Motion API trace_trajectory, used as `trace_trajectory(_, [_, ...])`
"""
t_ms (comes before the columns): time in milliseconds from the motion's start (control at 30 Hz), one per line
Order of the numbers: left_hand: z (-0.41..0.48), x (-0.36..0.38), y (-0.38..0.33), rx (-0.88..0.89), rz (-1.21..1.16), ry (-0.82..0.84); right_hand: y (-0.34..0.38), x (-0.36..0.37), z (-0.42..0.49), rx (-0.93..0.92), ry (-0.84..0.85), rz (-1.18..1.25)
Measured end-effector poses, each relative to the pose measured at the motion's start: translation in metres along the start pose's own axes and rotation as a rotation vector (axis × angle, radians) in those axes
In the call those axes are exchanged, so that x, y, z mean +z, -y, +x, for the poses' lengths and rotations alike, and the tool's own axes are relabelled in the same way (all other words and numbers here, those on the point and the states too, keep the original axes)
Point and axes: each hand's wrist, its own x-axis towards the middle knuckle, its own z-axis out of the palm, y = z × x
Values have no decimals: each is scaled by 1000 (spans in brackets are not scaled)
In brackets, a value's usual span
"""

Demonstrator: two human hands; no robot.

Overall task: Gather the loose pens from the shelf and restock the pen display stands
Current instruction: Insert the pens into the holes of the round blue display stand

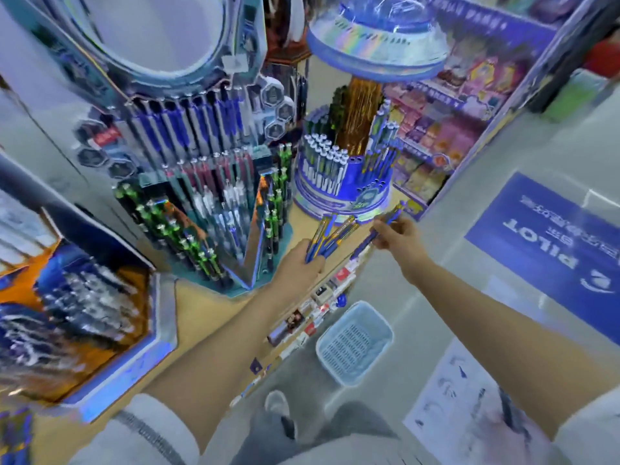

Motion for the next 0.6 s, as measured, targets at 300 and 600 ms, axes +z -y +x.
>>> trace_trajectory(300, [55, 9, -17, 35, -42, 56, 17, -29, 59, -78, -184, -38])
trace_trajectory(600, [100, 36, -41, -3, -152, -43, 43, -50, 128, -203, -255, -214])
